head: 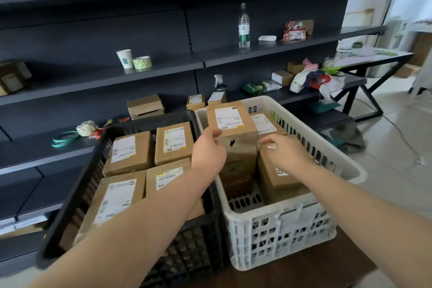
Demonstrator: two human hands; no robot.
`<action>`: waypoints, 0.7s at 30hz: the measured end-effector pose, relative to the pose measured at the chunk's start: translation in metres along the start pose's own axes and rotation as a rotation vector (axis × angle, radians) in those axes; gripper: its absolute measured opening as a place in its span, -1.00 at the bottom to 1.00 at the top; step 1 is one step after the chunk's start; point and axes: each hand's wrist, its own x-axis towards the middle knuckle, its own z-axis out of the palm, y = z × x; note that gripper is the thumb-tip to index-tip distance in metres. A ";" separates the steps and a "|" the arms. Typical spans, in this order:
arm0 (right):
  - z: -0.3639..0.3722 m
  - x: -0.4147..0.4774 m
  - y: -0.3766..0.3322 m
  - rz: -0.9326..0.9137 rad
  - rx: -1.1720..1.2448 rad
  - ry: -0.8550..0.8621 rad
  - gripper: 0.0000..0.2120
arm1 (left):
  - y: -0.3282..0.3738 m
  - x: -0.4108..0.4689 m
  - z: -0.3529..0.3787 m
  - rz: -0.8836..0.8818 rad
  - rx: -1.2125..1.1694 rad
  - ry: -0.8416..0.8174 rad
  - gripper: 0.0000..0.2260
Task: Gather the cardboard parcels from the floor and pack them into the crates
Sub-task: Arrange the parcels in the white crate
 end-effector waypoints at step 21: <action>-0.013 0.115 0.070 -0.215 0.051 -0.403 -0.44 | 0.035 0.034 0.088 0.032 0.418 0.397 -0.59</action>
